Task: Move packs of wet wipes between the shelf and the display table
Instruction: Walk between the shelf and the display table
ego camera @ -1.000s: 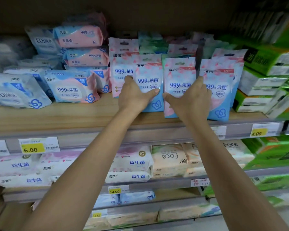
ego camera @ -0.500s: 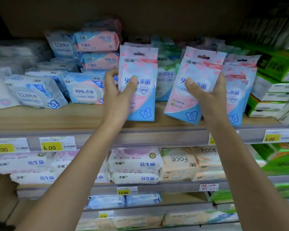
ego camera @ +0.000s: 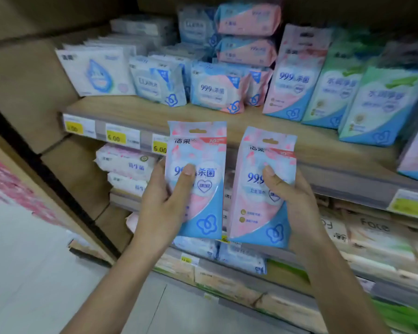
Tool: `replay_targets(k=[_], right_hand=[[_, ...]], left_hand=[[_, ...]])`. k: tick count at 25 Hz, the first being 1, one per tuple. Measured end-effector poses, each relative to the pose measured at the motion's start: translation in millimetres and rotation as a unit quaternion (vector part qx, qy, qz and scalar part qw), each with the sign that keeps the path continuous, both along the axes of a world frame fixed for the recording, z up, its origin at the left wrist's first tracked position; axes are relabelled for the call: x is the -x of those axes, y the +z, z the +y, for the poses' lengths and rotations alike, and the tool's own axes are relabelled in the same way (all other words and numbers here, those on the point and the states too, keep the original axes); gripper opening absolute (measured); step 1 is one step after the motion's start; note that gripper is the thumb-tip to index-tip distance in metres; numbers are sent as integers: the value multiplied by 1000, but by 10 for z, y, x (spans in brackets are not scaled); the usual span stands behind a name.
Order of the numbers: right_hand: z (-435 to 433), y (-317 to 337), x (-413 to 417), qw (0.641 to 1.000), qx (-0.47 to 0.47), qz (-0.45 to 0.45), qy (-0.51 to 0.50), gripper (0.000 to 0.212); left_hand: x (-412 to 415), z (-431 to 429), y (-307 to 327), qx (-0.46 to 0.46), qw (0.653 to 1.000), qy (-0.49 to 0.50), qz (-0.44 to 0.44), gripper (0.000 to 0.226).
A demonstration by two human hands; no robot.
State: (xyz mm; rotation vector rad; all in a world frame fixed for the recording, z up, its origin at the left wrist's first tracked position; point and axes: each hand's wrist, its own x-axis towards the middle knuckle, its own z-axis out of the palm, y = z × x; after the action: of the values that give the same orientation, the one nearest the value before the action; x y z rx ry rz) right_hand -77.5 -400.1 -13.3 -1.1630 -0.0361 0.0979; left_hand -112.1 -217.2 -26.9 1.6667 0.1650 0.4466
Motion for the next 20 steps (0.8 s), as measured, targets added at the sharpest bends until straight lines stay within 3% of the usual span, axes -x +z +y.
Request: replay_targets(k=[5,9,14,20], right_hand=[[359,-459,286,983,43,71,163,35],[911,-689,644,943,101,71,309,44],[1913,-739,1469,857,127,50,498,54],[3061,-875,2916,726,149,21,671,37]], left_hand=[[944,61,-455,53,985,149,66,25],[1852,99,-738,100,937,316,112,17],[3038,256,-915,138,854,488,117,18],[4463,633,-1045,179,727,656,92,27]])
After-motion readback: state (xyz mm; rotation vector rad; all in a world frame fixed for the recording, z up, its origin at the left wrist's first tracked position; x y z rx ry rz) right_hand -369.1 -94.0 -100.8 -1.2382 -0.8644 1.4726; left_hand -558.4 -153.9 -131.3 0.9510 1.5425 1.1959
